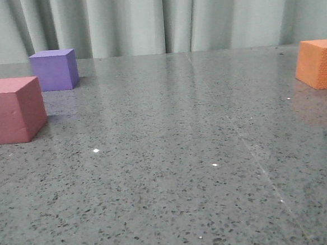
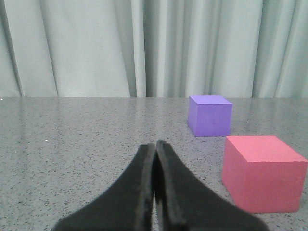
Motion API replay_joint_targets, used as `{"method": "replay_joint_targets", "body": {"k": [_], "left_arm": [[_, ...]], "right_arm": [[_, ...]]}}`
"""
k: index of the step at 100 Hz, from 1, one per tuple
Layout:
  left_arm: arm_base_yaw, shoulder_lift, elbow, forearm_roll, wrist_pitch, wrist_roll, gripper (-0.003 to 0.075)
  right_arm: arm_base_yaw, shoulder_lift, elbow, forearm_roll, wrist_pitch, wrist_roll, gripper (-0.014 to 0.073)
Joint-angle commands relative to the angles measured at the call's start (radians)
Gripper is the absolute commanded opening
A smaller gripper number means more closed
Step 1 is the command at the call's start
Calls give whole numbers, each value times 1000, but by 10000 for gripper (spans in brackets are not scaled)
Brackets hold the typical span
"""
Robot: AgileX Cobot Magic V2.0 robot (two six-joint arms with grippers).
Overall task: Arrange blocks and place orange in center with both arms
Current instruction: 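Lower the right gripper, grasp the orange cube and lift it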
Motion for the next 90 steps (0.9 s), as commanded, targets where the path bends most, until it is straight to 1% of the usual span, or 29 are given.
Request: {"method": "replay_joint_targets", "body": {"k": [1, 14, 33, 60, 90], "left_arm": [[-1, -33, 54, -8, -72, 2, -19], [-1, -33, 54, -8, -72, 2, -19], [-1, -33, 54, -8, -72, 2, -19], [-1, -33, 54, -8, -72, 2, -19], [-1, -33, 54, -8, -72, 2, -19]], "right_arm": [[-6, 49, -78, 0, -45, -25, 633], [-6, 137, -119, 0, -40, -34, 633], [-3, 217, -130, 0, -39, -49, 633], [23, 258, -130, 5, -51, -50, 633], [24, 329, -130, 6, -64, -50, 633]]}}
